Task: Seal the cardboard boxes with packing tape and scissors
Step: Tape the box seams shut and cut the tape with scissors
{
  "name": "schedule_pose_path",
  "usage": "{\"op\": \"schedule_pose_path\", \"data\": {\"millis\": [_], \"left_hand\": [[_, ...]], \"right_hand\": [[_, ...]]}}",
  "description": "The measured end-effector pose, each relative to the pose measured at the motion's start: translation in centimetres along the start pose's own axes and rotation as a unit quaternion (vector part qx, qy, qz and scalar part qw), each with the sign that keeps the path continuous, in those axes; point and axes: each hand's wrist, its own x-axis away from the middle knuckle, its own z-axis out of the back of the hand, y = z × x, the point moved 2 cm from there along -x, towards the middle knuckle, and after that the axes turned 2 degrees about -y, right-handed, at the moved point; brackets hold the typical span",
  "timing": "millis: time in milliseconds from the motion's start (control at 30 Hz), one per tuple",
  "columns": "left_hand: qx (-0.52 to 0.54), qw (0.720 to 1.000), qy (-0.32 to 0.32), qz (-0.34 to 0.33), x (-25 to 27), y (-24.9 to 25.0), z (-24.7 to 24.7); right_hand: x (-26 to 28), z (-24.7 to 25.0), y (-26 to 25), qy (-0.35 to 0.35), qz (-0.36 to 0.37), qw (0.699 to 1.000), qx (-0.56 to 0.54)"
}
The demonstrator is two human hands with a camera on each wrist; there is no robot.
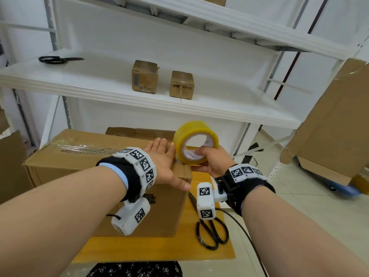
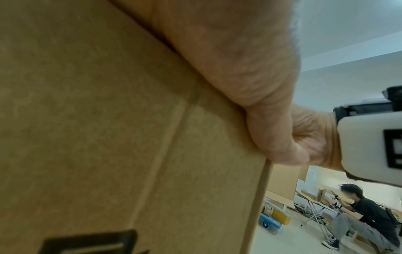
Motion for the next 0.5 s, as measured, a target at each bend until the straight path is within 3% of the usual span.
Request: {"op": "schedule_pose_path", "data": {"millis": [133,300,500], "left_hand": [[-0.005,1.0,0.001,0.003,0.4,0.2,0.2],[-0.014,1.0,0.003,0.003,0.1,0.2,0.1],[-0.012,1.0,0.0,0.004,0.0,0.1,0.0]], "right_hand": [[0.4,1.0,0.9,0.012,-0.013,1.0,-0.02],[1.5,0.1,2.3,-0.033,-0.034,0.998,-0.049],[1.3,-0.1,2.0,-0.018,-0.04,0.997,-0.056]]}}
